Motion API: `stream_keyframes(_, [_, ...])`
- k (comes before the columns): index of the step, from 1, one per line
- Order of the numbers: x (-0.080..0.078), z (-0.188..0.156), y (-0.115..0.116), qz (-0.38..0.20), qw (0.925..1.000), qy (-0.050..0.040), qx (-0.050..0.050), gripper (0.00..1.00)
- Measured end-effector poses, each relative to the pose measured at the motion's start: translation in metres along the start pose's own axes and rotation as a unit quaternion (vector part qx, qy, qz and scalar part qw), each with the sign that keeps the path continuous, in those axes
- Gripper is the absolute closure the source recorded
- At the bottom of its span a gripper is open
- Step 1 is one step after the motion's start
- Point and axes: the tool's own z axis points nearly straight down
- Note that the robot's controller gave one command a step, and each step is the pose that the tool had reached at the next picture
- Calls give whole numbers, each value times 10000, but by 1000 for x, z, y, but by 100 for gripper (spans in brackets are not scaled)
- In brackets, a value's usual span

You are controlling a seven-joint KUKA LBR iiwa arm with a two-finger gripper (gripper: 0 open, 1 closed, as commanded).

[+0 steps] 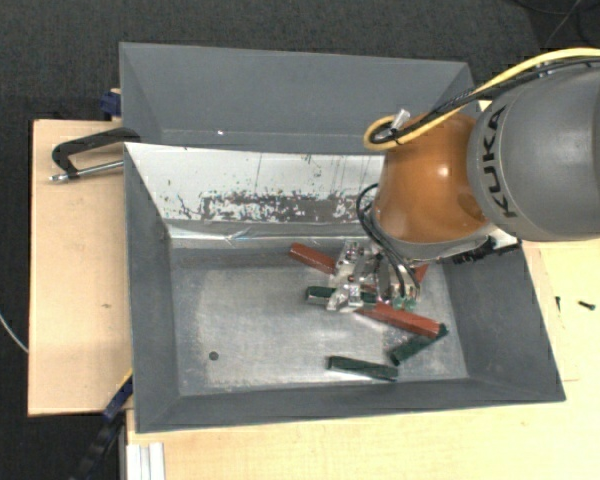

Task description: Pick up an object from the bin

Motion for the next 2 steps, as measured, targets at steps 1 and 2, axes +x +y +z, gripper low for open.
stream_keyframes(1, [9, -31, -1, 10, 10000, 80, 11, 100])
stream_keyframes(2, [10, -92, -5, -22, 10000, 56, 8, 100])
